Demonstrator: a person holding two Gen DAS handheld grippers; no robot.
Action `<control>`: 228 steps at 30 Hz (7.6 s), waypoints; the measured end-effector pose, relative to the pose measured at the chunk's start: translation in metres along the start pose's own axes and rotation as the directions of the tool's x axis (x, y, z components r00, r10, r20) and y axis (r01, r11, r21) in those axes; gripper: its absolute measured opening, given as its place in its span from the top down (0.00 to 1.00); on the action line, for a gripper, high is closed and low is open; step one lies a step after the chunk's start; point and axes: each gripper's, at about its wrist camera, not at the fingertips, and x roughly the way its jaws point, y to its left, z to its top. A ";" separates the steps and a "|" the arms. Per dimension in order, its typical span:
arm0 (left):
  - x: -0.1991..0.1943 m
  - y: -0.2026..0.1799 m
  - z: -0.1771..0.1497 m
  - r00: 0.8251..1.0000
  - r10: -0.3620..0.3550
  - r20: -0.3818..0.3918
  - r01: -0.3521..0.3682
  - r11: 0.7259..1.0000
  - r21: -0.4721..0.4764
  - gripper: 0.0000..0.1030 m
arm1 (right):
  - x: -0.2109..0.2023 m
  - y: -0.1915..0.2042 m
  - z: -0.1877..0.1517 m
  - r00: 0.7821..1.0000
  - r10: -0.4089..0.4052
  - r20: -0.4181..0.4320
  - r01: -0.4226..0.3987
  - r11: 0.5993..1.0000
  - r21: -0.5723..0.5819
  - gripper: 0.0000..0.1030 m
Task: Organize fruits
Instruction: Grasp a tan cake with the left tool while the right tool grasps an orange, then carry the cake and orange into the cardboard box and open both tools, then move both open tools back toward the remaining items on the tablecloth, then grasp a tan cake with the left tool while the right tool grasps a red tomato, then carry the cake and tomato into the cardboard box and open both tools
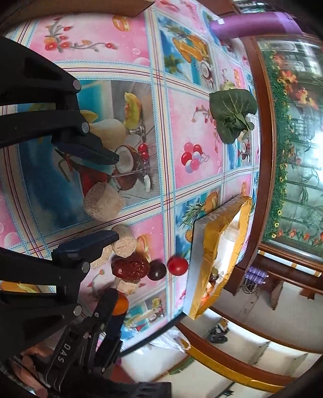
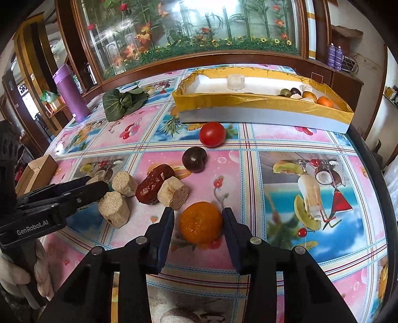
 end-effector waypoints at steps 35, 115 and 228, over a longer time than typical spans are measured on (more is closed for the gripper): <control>-0.227 0.191 -0.106 0.943 0.292 0.157 -0.227 0.915 -0.334 0.71 | -0.043 0.051 -0.010 0.995 -0.050 0.089 0.055 0.997 -0.057 0.66; -0.197 0.036 -0.112 0.943 0.266 0.198 -0.219 0.948 -0.230 0.15 | -0.152 -0.022 -0.041 0.995 -0.037 0.096 0.037 0.999 0.001 0.23; -0.259 0.210 -0.144 0.893 0.448 0.046 -0.393 0.825 -0.405 0.42 | -0.018 0.351 -0.080 0.919 0.363 -0.155 -0.390 0.772 -0.503 0.38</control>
